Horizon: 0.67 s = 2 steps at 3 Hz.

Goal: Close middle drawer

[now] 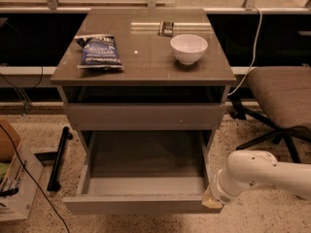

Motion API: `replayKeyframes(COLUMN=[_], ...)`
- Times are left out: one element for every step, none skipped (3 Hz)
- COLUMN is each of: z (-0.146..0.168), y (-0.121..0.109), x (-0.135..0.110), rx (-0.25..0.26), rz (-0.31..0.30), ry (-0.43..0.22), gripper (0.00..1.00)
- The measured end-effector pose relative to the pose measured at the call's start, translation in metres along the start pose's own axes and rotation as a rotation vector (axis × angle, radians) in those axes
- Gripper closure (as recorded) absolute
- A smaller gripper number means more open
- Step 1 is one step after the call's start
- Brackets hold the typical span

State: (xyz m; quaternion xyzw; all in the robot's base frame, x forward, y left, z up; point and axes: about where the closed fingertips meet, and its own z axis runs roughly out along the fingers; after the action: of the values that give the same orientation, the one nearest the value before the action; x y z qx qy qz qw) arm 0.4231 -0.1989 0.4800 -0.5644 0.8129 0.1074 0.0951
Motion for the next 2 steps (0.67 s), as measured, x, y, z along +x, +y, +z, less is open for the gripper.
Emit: replayKeyframes(z=[0.029,0.057], y=[-0.004,-0.023], x=[0.016,0.018], rx=[-0.026,-0.026], rz=[0.037,0.063], ry=[0.000,-0.038], gripper=[1.00,1.00])
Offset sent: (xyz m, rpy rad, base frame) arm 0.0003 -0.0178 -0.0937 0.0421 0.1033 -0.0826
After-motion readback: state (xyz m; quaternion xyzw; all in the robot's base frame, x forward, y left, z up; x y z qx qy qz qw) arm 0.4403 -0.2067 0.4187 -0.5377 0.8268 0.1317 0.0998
